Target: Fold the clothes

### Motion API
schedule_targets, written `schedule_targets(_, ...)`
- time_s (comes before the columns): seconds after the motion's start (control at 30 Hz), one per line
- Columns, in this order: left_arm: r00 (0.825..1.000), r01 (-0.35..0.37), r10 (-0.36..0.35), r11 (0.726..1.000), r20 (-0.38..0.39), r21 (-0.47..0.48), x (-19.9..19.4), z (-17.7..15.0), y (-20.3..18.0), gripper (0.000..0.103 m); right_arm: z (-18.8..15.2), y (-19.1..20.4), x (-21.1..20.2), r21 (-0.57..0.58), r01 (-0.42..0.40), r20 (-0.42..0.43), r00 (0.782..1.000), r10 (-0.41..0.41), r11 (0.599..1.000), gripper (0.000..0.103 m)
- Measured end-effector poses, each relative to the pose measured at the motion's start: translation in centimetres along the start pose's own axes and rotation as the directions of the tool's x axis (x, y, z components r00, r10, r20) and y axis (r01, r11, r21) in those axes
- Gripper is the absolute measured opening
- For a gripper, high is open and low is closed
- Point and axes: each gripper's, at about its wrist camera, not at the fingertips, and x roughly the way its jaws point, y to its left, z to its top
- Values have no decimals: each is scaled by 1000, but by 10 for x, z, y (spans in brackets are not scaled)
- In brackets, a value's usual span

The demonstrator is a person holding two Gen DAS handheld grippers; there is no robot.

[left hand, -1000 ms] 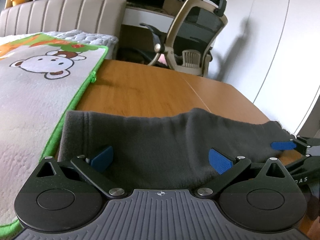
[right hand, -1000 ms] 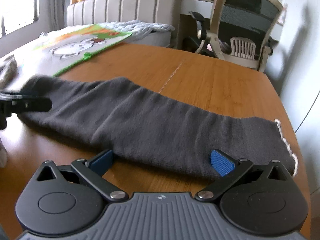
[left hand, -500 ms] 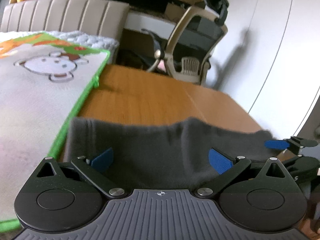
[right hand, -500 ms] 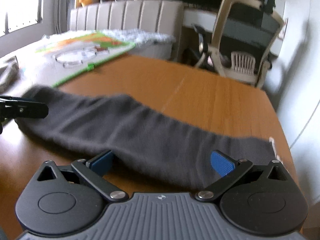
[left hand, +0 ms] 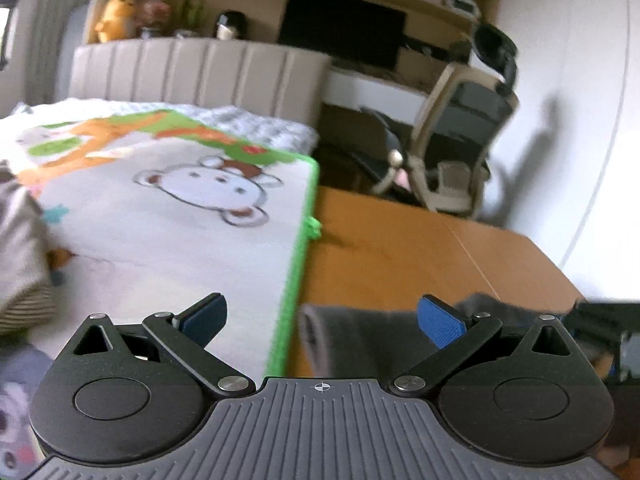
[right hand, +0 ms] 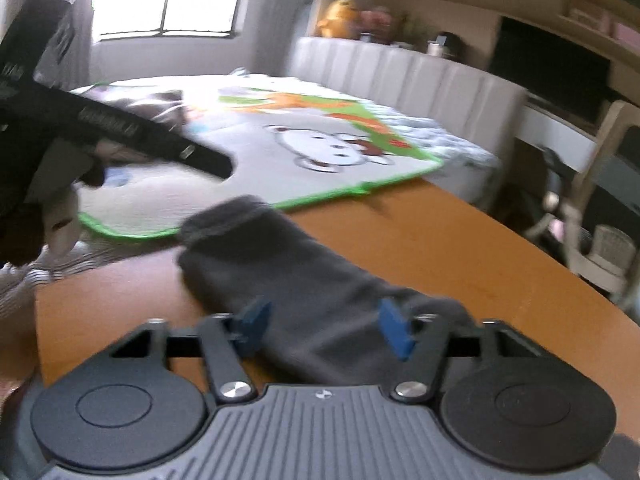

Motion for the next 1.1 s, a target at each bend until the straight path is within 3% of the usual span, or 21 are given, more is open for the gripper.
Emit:
schedule_targets(0.17, 998, -46, 47, 999, 44, -15, -14, 6, 19, 103, 5, 19, 11, -43, -52, -5, 999, 52, 998, 51)
schedule_targets(0.4, 999, -3, 2, 999, 35, 32, -17, 3, 19, 103, 3, 39, 21, -100, -137, -39, 990, 133, 986, 51)
schedule_targets(0.43, 999, 4, -6, 999, 36, 52, -18, 2, 16, 103, 4, 42, 25, -115, -142, -52, 989, 137, 983, 47)
schedule_targets(0.5, 999, 17, -20, 996, 36, 90, -20, 0, 11, 103, 3, 48, 30, -133, -137, -68, 989, 129, 981, 22)
schedule_targets(0.57, 999, 25, -32, 990, 42, 140, -22, -2, 4, 103, 5, 42, 29, -96, -134, -66, 990, 128, 986, 9)
schedule_targets(0.73, 998, 40, -51, 960, 34, 278, -18, -13, -21, 103, 15, 18, 14, -10, -67, -2, 998, 67, 998, 7)
schedule_targets(0.9, 1000, 3, 2, 910, -13, 414, 10, -26, -48, 103, 20, -3, 3, 84, -61, 22, 998, 59, 995, 7)
schedule_targets(1.1, 999, 8, 17, 887, -49, 461, 30, -36, -62, 103, 14, -7, 1, 107, -76, 14, 997, 75, 991, 7)
